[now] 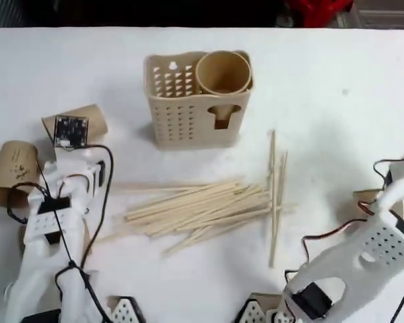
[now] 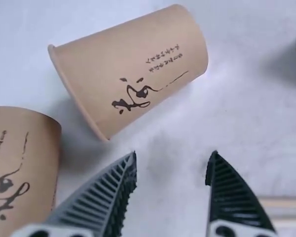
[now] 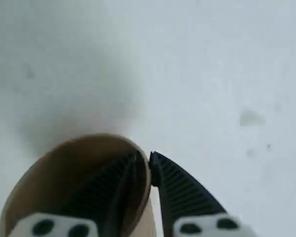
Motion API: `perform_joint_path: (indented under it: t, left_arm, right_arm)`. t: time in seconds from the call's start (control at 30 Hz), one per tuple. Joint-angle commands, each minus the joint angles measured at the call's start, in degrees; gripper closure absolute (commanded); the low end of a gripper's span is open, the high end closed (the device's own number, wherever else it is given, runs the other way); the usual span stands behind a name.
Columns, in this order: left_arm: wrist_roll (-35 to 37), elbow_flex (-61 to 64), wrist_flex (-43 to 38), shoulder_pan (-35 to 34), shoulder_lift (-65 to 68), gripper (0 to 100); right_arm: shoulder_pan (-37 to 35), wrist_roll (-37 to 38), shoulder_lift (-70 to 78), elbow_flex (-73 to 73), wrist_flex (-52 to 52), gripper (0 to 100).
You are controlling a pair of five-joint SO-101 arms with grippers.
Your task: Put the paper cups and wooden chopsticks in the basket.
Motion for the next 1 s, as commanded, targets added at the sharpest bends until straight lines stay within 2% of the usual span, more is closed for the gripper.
perform_joint_path:
  t: [0.0,0.13,0.2,0.4,0.63,0.83,0.97]
  left_arm:
    - [-0.8,-0.4,-1.3,1.2,-1.6,75]
    - [-0.8,-0.4,-1.3,1.2,-1.6,75]
    - [-0.8,-0.4,-1.3,1.2,-1.6,75]
    - [-0.8,-0.4,-1.3,1.2,-1.6,75]
    - [-0.8,-0.4,-1.3,1.2,-1.6,75]
    - [-0.8,-0.4,-1.4,1.2,-1.6,75]
    - [-0.8,-0.4,-1.4,1.2,-1.6,75]
  right_arm:
    - [2.9,1.2,-2.9,1.2,-1.4,98.1]
    - [3.1,4.5,-3.4,1.6,-0.4,98.1]
    - [2.9,3.4,-3.6,1.0,0.7,98.1]
    - [-0.3,-8.5,-10.3,-4.0,0.7,98.1]
    - [-7.7,-21.6,-22.3,-8.1,-1.2,98.1]
    - [-10.5,-25.8,-27.9,-8.1,-1.1,98.1]
    - [-11.8,-25.8,-33.5,-6.8,1.7,98.1]
